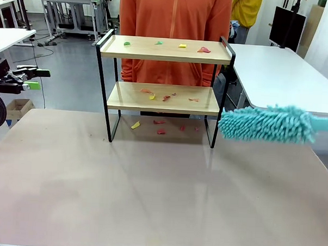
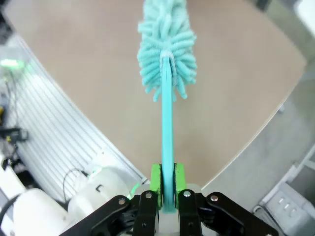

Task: Clean the shelf.
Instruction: Clean the specific section of the Shelf indicated by the human with the Duster.

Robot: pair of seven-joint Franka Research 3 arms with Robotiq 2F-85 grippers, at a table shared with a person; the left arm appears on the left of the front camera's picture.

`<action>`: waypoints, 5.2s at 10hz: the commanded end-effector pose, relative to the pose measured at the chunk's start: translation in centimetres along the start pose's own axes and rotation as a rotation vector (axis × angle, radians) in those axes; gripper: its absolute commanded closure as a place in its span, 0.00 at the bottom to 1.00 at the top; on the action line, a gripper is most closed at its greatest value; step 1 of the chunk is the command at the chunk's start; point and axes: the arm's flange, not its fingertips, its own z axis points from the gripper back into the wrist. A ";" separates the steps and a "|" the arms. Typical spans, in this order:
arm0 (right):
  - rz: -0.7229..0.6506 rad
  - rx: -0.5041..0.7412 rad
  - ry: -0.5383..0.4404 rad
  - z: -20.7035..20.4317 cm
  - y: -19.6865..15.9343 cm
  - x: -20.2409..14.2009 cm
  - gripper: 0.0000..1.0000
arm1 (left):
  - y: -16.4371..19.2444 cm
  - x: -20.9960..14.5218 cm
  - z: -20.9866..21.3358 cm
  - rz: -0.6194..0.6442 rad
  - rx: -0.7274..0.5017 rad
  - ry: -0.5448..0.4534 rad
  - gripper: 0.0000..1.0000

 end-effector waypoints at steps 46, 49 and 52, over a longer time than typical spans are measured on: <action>-0.093 0.163 -0.098 -1.3 13.8 17.8 0.86 | -0.2 0.2 0.0 -0.016 -0.003 -0.008 0.00; -0.093 0.163 -0.098 -1.3 13.8 17.8 0.86 | -0.2 0.2 0.0 -0.016 -0.003 -0.008 0.00; -0.148 0.109 -0.169 -3.1 18.8 20.4 0.86 | -0.2 0.2 0.0 -0.016 -0.003 -0.008 0.00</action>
